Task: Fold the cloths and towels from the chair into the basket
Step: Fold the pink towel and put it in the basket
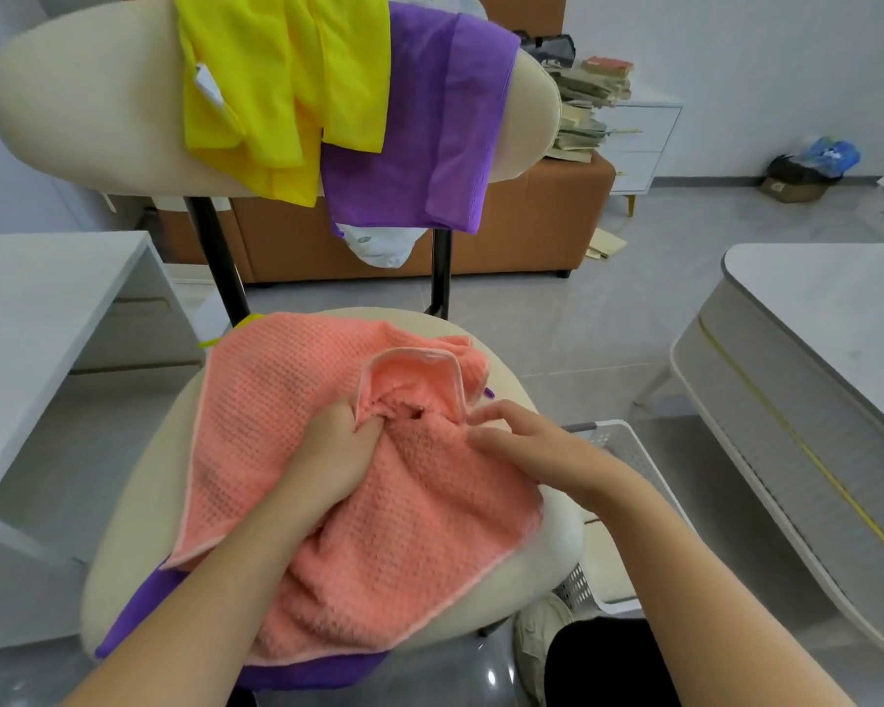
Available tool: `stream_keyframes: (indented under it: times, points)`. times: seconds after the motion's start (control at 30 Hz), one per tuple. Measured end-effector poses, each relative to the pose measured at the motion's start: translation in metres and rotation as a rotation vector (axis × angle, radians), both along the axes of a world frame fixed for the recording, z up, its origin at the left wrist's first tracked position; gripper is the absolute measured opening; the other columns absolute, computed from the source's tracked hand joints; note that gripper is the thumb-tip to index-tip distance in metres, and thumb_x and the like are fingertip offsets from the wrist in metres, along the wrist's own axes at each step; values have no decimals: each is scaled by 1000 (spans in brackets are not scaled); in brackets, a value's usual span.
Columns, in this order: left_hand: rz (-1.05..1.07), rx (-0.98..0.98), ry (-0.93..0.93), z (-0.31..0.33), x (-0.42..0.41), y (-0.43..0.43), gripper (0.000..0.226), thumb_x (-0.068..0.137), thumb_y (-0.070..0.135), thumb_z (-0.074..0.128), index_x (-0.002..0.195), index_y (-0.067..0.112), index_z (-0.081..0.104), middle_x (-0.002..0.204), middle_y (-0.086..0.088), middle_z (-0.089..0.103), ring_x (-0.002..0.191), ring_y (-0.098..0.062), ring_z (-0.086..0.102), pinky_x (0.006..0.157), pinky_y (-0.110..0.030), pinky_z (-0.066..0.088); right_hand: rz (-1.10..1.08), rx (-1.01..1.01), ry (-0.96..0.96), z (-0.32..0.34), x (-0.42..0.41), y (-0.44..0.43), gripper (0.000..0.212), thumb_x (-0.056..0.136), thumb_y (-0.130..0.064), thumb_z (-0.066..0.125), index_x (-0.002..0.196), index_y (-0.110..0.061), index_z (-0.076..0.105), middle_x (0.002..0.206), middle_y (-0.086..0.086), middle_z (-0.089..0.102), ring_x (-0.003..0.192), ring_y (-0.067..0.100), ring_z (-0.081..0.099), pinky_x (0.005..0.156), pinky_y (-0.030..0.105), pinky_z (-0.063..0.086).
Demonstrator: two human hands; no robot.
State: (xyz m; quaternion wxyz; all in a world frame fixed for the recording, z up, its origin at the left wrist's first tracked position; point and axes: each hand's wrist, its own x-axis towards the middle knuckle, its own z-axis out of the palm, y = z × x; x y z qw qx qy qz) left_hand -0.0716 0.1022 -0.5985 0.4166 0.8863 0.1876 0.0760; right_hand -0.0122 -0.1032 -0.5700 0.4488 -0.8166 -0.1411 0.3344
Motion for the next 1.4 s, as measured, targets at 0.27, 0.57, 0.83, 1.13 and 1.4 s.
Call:
stream_keyframes:
  times: [0.27,0.57,0.83,1.13,1.4]
  points:
    - [-35,-110,-218,8,-1,-4,42,71,17,68,107,34,54,108,12,60,98,-6,56,85,-19,44,12,697,185,12,0,9,44,81,17,38,101,-9,66,86,2,70,82,10,65,72,22,52]
    - [-7,-274,-277,12,-5,-4,18,92,23,51,81,15,63,71,5,62,64,-1,52,65,-32,42,-72,175,-766,-3,0,30,43,83,-57,47,62,-21,61,98,-18,52,99,2,47,89,27,37]
    - [26,-175,-293,12,-6,-5,17,82,-1,54,80,16,55,76,-1,61,67,-5,52,62,-15,39,-4,304,-658,4,-5,38,23,91,-5,49,86,-24,60,78,-21,59,74,0,54,66,11,37]
    - [33,-125,-316,10,-7,-8,32,73,-14,41,64,15,50,73,-5,59,74,-16,54,68,-23,40,141,261,-497,1,1,30,12,84,-15,69,82,-26,65,75,-16,63,73,-2,55,67,15,44]
    - [-57,-91,-154,5,-5,-8,19,83,10,55,74,15,40,57,6,43,50,-8,39,50,-20,31,126,246,-537,-3,2,30,16,88,-18,63,78,-30,60,76,-13,60,72,1,54,68,18,45]
